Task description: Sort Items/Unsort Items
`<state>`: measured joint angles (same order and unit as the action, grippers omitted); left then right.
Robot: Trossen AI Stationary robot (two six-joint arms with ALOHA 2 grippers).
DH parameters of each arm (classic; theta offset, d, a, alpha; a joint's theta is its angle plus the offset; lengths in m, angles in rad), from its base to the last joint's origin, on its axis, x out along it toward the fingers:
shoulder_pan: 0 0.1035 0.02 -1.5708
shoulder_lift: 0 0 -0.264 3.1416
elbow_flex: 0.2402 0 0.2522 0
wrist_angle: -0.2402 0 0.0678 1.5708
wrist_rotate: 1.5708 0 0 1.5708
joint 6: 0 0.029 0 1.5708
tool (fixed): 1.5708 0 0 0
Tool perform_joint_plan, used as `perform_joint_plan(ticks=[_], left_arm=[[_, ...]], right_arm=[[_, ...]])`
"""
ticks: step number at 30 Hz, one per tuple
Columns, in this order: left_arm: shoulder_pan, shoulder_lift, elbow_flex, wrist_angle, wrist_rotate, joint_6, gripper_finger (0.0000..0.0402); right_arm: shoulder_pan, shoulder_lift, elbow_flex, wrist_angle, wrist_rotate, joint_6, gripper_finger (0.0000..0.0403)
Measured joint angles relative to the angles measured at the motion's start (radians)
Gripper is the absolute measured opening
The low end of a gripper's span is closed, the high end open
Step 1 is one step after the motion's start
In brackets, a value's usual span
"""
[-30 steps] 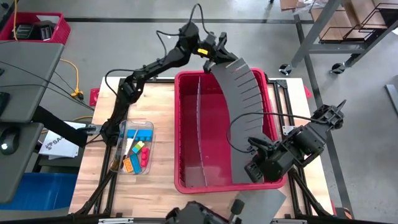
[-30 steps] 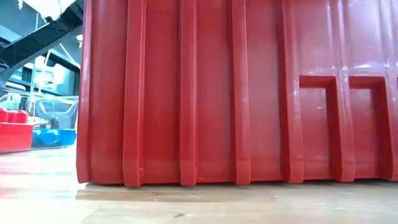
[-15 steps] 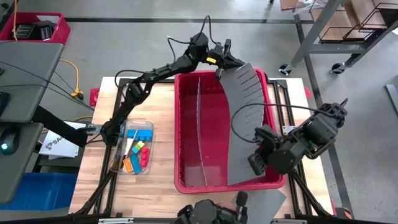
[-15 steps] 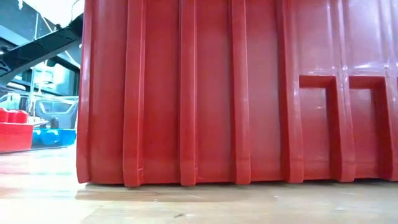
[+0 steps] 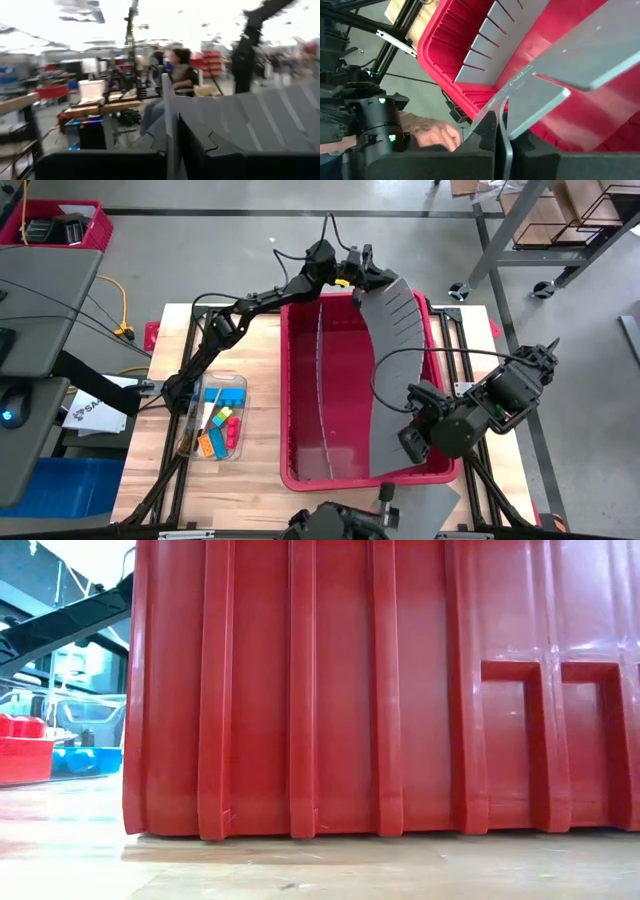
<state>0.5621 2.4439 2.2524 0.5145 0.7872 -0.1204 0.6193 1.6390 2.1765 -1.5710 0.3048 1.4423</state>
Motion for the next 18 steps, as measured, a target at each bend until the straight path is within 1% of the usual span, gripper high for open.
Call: perform_joint_plan(ticks=[4, 9, 12, 14, 16, 18], left_arm=[[0.012, -0.003, 0.0, -0.045, -0.085, -0.118, 0.0068], [0.013, -0.008, 0.0, -0.058, -0.127, -0.153, 0.0147], [0.015, -0.022, 0.0, -0.054, -0.133, -0.136, 0.019], [0.015, -0.026, 0.001, -0.055, -0.133, -0.121, 0.0211], [0.015, -0.026, 0.001, -0.085, -0.132, -0.094, 0.0225], [0.015, -0.026, 0.001, -0.142, -0.132, -0.029, 0.0233]], right_arm=[[0.0, 0.0, 0.0, 0.001, 0.025, -0.011, 0.0], [-0.001, 0.0, 0.0, 0.002, 0.029, -0.009, 0.0], [-0.001, 0.0, 0.0, 0.003, 0.028, -0.011, 0.0], [-0.001, 0.001, 0.0, 0.001, 0.027, -0.012, 0.0], [-0.001, 0.001, -0.001, 0.0, 0.025, -0.012, 0.0], [-0.001, 0.001, -0.002, 0.001, 0.022, -0.008, 0.0]])
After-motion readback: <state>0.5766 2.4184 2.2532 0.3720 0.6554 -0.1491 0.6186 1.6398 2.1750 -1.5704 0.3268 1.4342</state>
